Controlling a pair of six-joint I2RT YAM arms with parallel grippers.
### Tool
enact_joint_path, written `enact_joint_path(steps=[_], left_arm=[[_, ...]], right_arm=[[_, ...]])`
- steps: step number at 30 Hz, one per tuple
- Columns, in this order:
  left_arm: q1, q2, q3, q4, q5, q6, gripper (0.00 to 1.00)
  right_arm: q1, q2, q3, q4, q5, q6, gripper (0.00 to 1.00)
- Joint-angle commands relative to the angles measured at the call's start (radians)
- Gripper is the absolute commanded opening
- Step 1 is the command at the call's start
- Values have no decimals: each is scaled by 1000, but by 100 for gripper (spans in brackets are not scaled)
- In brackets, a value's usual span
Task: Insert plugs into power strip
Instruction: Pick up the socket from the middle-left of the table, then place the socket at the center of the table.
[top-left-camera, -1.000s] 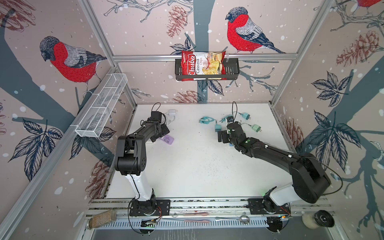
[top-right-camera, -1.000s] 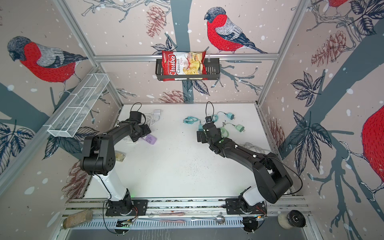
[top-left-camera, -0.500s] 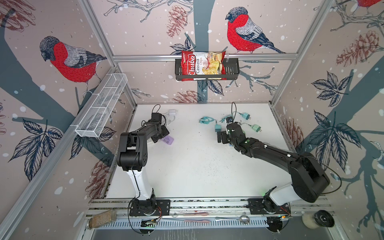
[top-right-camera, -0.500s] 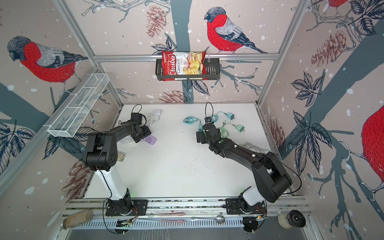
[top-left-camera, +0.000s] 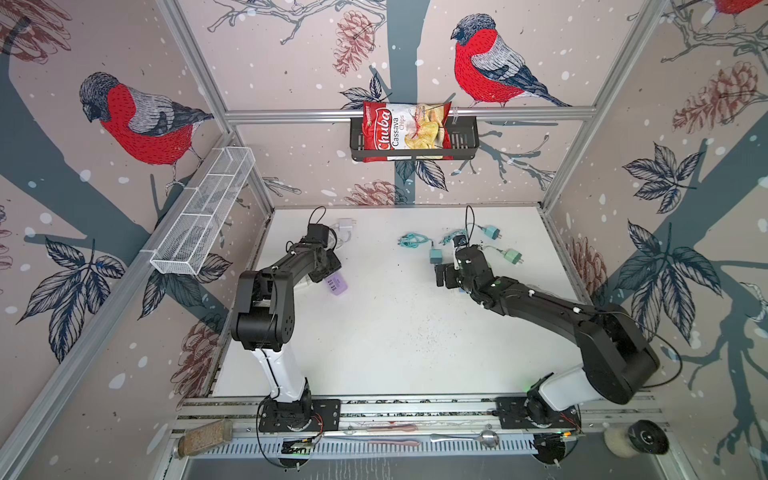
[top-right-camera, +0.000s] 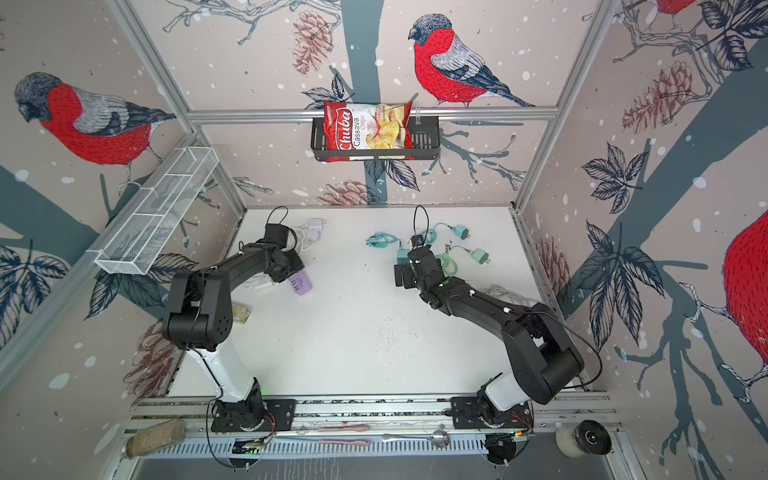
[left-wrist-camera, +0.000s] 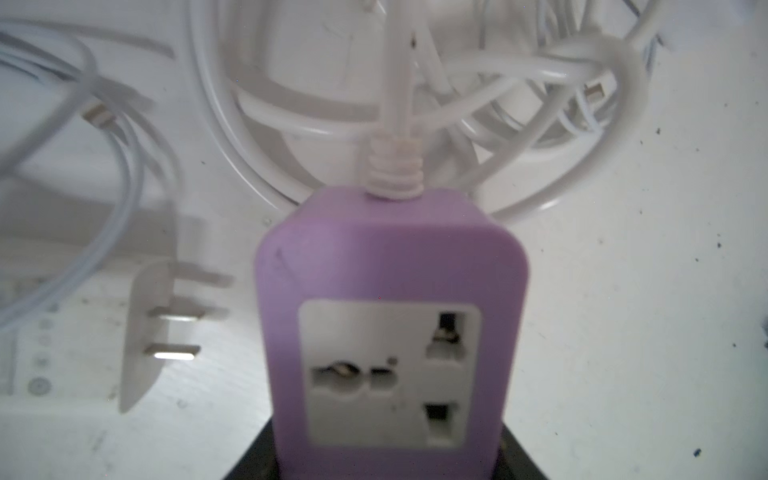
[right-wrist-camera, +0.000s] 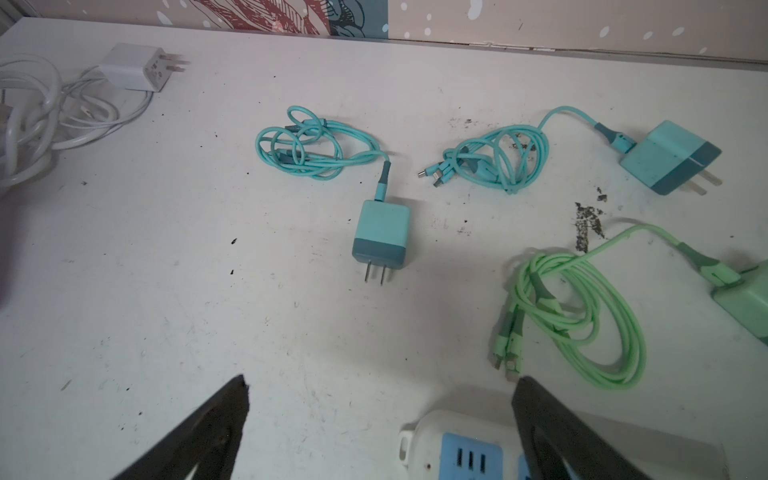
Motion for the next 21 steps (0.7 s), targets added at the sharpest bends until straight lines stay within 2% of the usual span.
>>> enact_joint_path(steps=[1,7,11,13,21], left_arm=[[-35,-46,-42,18,54,-39,30],[-135,-147,-174,135,172,-160,30],[-218,-160,-218,171,157,-227,28],[-253,-139,-207,182,149,-243,26],[-347,34,-135,217,177,-273,27]], right_arm=[[-19,-22,-9,14,-49,-20,99],[-82,-68,-30,3,-151,-1,99],[-87,-67,-34,-1,-176,4,99],[-85,-62,-33,2,-193,10,100],[-77,-54,-36,-10,-216,16,100]])
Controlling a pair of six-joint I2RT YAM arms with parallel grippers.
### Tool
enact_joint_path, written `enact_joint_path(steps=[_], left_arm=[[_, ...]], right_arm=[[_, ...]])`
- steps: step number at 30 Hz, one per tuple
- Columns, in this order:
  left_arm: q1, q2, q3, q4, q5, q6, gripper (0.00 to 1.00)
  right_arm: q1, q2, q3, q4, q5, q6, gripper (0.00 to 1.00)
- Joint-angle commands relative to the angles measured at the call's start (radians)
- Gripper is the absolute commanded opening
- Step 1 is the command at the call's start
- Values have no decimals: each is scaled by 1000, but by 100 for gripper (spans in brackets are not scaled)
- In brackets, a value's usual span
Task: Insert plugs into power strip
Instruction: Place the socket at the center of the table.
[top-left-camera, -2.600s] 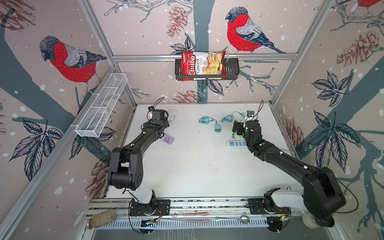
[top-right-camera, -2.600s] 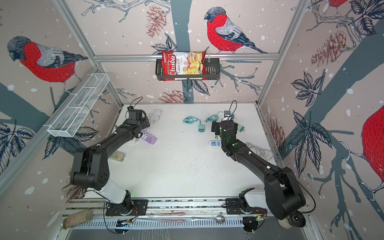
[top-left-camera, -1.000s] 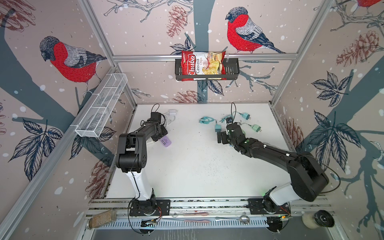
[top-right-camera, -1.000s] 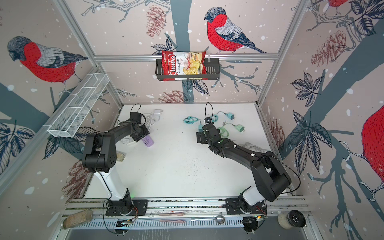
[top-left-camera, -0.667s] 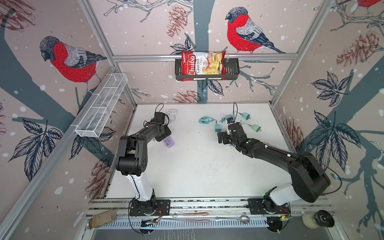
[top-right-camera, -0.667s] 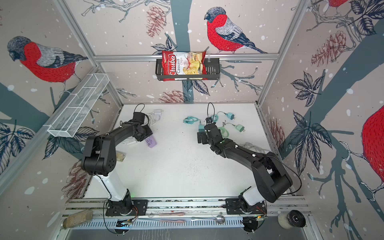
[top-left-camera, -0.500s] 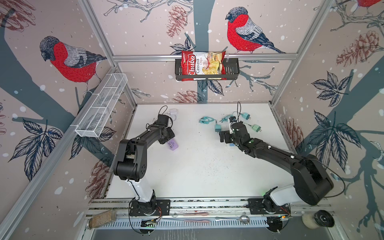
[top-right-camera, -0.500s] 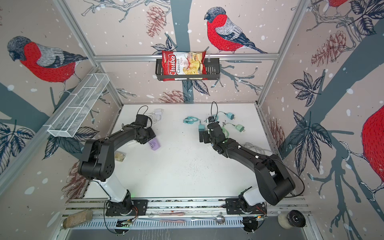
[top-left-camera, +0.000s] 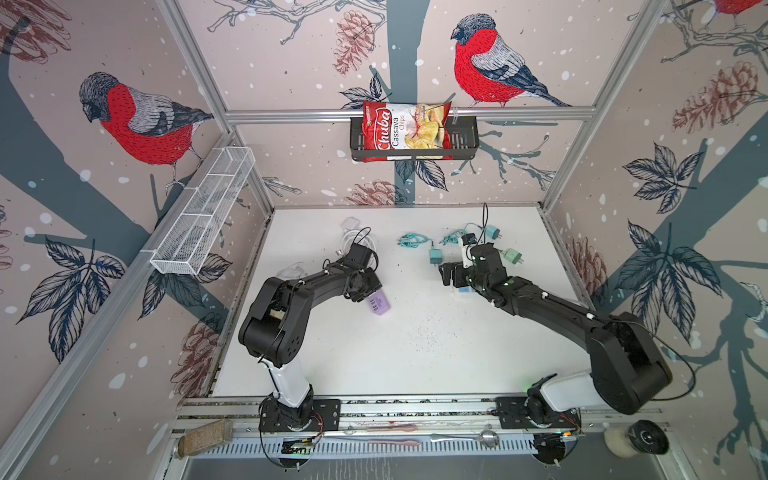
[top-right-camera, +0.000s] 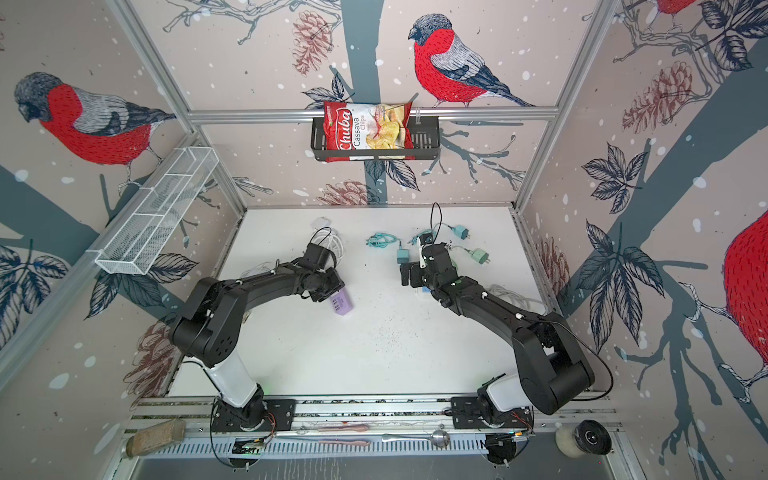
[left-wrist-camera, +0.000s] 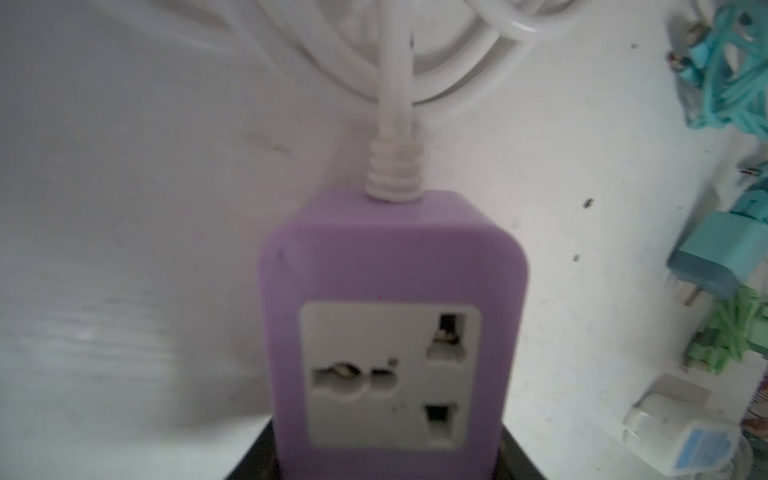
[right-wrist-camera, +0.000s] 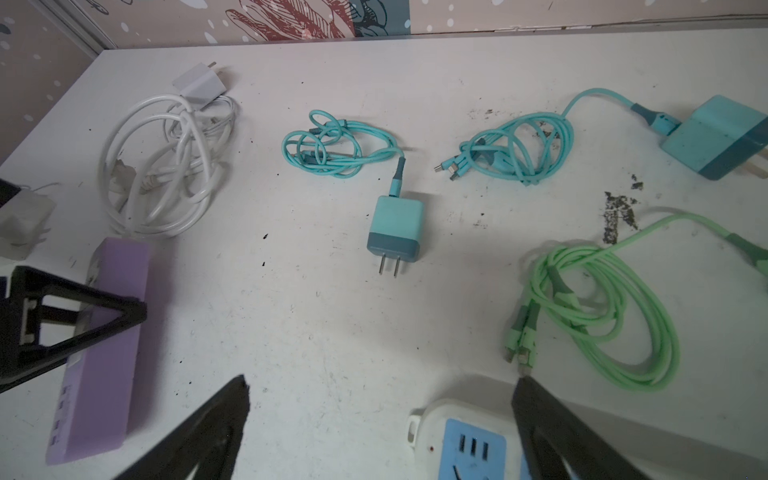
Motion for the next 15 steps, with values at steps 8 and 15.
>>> enact_joint_path(steps=[8,15], left_arm=[[-37,113,54,45,49,-25,46],[-38,89,59,30,44,-8,64]], right_arm=[[10,33,10,-24,-17,7,99],[27,66,38,-38,-10,4,100]])
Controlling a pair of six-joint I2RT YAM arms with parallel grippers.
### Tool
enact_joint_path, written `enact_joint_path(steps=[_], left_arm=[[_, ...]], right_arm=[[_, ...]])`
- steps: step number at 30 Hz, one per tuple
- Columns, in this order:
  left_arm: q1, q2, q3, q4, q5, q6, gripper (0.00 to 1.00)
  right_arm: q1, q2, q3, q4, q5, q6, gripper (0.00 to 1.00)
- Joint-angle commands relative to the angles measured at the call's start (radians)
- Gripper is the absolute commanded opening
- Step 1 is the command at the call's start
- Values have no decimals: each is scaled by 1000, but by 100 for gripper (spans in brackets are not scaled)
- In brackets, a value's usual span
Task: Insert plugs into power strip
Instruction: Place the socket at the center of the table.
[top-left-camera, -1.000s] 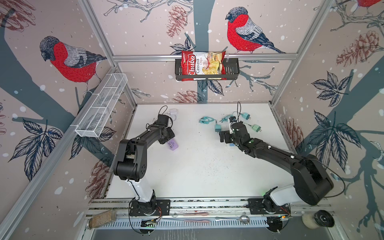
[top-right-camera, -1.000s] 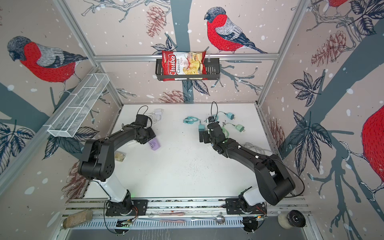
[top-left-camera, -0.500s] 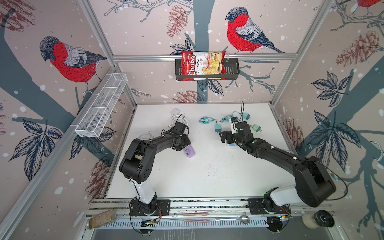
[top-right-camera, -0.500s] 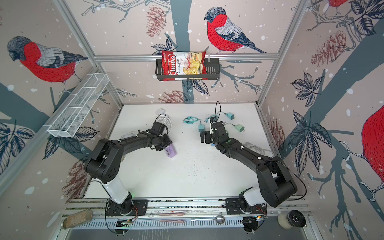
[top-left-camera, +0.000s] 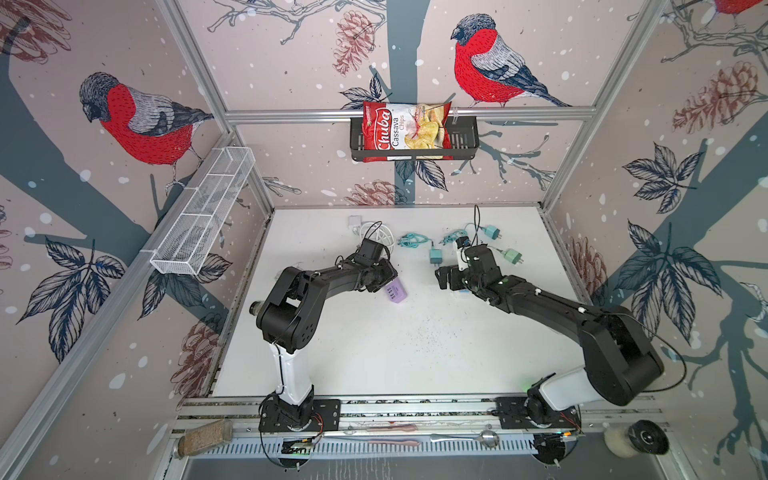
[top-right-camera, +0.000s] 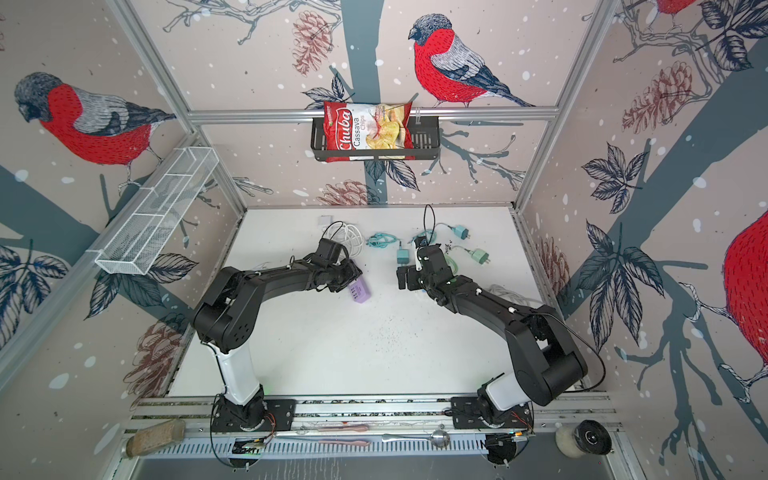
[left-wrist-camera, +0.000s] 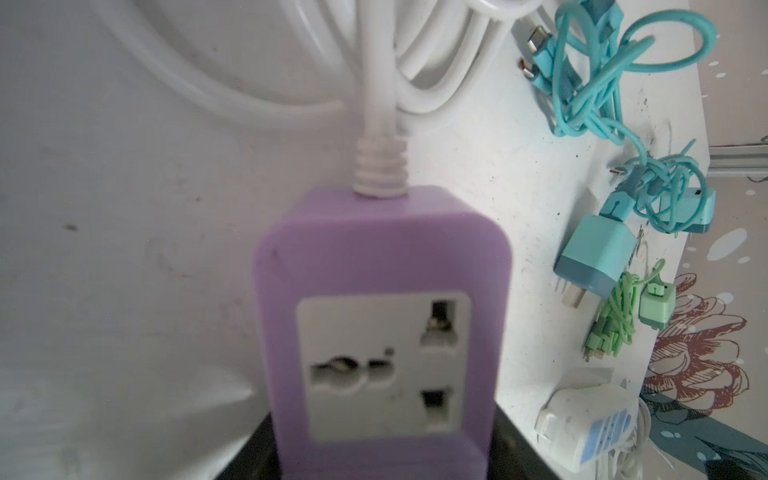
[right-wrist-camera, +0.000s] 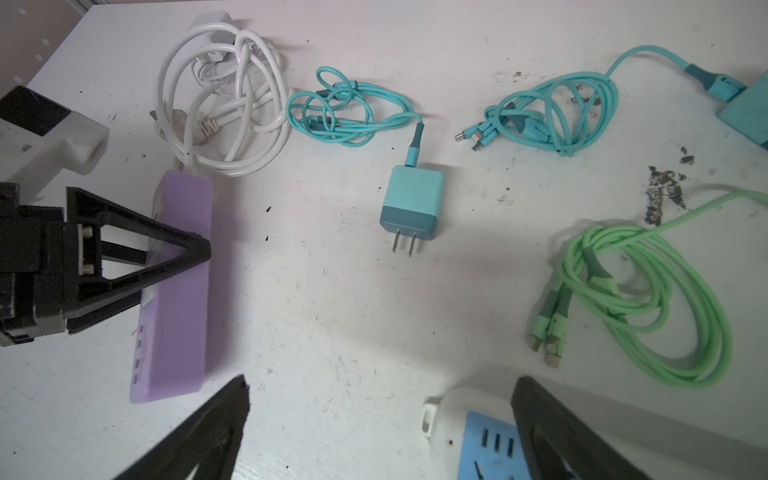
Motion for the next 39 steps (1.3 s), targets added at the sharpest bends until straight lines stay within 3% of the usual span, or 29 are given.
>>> enact_joint_path(steps=[1,13,17,19,28,34,39], left_arm=[[-1,-11,-5,-123,-17,21,65],[-1,-139,5,-188,-68,63,73],[4,-200,35,-263,-104,95,86],[12,-224,50,-295,-106,122,83],[197,-332,76,-377,-219,182,86],[269,-287,140,-336,-277,270,86],[298,-156,258,-375,-304,310,85]], right_arm=[[12,14,15,-4,2,2,99],[38,81,60,-15,-12,-4,100],[54,104,84,-19,-18,-5,100],[65,121,101,-25,-20,-5,100],[134,207,203,-64,-12,-20,99],[187,311,319,-118,44,-19,99],[216,398,418,-156,37,-20,100]])
